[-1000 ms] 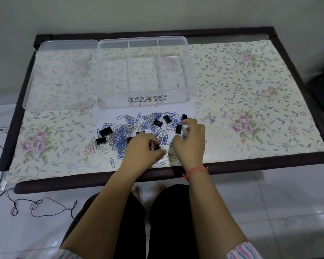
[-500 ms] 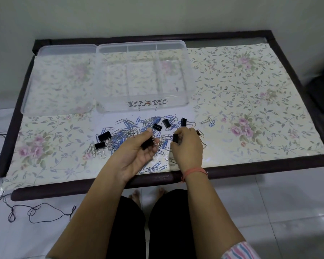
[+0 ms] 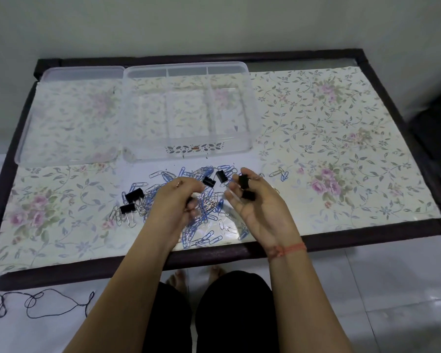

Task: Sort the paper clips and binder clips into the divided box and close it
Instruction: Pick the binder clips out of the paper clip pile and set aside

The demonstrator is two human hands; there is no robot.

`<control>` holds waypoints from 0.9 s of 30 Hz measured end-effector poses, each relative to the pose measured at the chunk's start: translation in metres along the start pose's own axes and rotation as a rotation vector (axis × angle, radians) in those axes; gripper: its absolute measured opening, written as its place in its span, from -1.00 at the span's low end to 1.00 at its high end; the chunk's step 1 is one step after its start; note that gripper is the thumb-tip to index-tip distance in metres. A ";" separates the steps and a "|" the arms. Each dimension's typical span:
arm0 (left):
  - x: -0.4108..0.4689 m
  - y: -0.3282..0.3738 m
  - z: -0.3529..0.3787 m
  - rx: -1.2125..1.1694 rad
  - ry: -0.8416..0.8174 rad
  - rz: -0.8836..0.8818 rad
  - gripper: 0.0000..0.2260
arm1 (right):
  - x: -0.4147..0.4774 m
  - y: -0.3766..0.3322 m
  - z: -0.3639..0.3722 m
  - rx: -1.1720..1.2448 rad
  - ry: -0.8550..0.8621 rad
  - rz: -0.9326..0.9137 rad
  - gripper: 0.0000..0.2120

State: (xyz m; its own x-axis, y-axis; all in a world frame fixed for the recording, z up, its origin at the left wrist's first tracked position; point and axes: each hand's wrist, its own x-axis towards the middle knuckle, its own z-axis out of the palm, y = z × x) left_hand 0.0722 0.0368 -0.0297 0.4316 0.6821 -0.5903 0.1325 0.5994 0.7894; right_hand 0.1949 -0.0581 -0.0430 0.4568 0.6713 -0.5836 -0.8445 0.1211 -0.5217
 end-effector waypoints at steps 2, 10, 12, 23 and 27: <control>0.007 -0.004 0.005 0.348 0.138 0.211 -0.93 | 0.004 0.001 0.003 -0.096 0.041 -0.027 -0.90; 0.044 -0.013 0.023 1.093 0.304 0.489 -0.78 | 0.030 0.007 0.002 -1.479 0.118 -0.584 -0.81; 0.048 -0.015 0.024 1.106 0.310 0.493 -0.81 | 0.036 0.006 0.003 -1.649 0.087 -0.569 -0.65; 0.051 -0.015 0.013 1.057 0.331 0.414 -0.73 | 0.046 0.012 0.009 -1.762 0.113 -0.541 -0.59; 0.043 -0.008 0.012 0.982 0.304 0.401 -0.81 | 0.044 0.011 0.010 -1.773 0.156 -0.542 -0.70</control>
State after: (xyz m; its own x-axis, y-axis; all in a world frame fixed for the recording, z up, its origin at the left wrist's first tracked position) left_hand 0.1000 0.0563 -0.0594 0.3825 0.9078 -0.1719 0.7414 -0.1906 0.6435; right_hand 0.2032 -0.0195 -0.0682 0.6482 0.7478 -0.1437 0.5782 -0.6061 -0.5462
